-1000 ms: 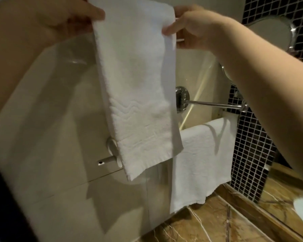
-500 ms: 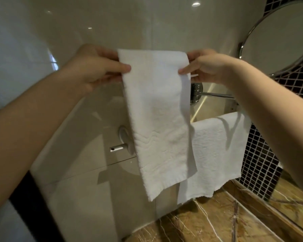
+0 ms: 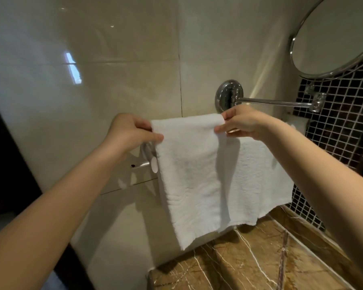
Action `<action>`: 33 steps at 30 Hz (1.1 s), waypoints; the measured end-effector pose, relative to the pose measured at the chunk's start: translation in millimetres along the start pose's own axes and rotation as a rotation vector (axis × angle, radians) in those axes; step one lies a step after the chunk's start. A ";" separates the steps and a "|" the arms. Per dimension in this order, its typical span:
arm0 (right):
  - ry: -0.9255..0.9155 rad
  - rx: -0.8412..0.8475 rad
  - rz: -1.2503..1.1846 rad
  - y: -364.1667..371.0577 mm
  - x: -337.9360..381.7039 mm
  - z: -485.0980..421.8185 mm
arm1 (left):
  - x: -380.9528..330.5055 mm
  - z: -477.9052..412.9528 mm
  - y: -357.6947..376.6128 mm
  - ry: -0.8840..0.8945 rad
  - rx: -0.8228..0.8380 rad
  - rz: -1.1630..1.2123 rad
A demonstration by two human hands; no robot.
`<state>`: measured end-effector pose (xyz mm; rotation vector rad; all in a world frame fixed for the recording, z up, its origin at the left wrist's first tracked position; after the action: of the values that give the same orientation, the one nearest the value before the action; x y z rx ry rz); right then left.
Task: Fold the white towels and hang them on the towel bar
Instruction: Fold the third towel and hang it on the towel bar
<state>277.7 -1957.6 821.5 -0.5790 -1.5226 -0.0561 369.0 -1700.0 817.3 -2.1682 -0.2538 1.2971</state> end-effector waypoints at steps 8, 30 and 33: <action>-0.011 -0.105 0.120 15.0 -24.7 3.1 | 16.0 12.4 12.0 -0.041 -0.081 -0.308; -0.668 -0.101 0.802 37.1 -54.7 16.1 | 6.8 31.9 40.7 0.547 -0.138 -0.909; -0.814 -0.441 0.489 48.7 -89.6 31.3 | 22.0 66.9 45.1 0.714 -0.322 -0.761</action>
<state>261.0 -1931.7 719.4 -1.4384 -2.1161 0.2573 317.1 -1700.4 751.8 -2.2758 -0.9145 0.0472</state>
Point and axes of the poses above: each hand's wrist, its own z-axis away from the middle knuckle, its own y-axis out of the palm, x = y × z, the point moved 1 cm from there along -z, towards the middle knuckle, and after that the axes turned 8 degrees about -z, right-handed, at the moved point
